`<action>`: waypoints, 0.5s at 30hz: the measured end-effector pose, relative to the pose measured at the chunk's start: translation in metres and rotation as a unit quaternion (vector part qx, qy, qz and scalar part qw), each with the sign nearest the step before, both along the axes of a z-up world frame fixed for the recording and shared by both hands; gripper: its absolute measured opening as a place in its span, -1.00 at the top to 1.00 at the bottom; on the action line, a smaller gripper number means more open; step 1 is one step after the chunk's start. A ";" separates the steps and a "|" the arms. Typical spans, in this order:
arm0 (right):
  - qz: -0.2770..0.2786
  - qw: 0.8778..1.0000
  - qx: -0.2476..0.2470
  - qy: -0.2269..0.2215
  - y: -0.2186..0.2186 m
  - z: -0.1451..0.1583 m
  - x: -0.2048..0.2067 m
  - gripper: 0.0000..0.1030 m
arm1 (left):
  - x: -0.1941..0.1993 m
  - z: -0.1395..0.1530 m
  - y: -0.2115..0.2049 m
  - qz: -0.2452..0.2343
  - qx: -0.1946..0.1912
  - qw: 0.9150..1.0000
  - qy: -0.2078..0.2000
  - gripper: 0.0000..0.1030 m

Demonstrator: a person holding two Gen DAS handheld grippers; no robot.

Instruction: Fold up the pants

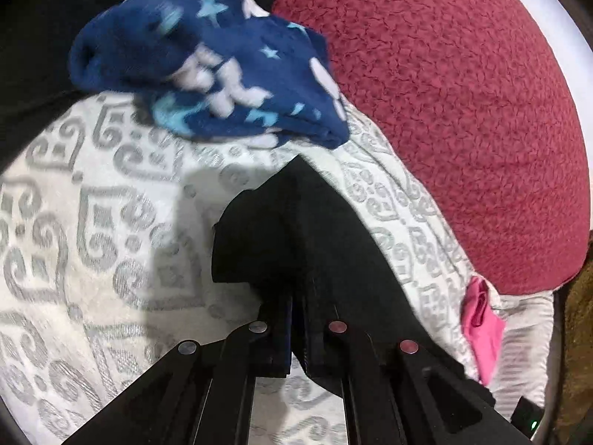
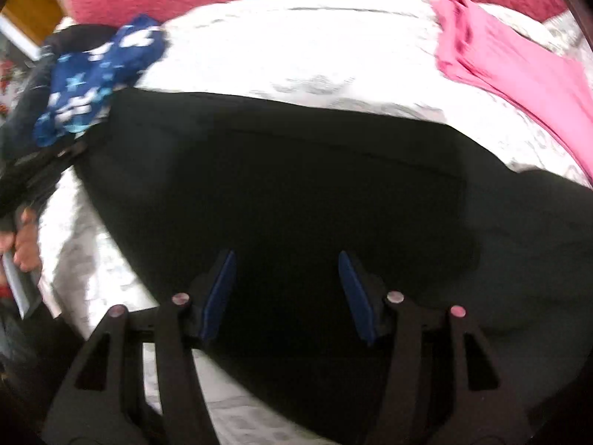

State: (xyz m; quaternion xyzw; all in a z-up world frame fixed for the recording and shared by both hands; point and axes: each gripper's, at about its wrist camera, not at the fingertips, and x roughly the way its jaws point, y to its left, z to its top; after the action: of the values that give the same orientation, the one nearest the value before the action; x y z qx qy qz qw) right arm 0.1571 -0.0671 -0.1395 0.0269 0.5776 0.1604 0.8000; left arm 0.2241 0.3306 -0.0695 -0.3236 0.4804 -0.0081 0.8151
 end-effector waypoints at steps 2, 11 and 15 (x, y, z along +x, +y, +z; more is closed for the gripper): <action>0.023 1.000 0.007 -0.020 0.012 0.007 -0.009 -0.15 | 0.007 0.012 -0.006 -0.009 0.016 1.000 0.001 0.94; -0.010 0.999 0.022 -0.023 -0.024 0.010 -0.021 -0.15 | 0.000 0.036 -0.025 -0.019 0.061 0.998 -0.017 0.94; -0.007 0.999 0.029 -0.015 -0.033 0.009 -0.032 -0.15 | 0.006 0.016 -0.014 -0.018 0.017 0.999 -0.019 0.94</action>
State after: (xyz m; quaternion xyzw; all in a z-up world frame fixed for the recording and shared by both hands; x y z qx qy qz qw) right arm 0.1255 -0.1006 -0.1309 0.0517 0.5600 0.1723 0.8087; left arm 0.2300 0.3165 -0.0533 -0.3004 0.4703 -0.0210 0.8295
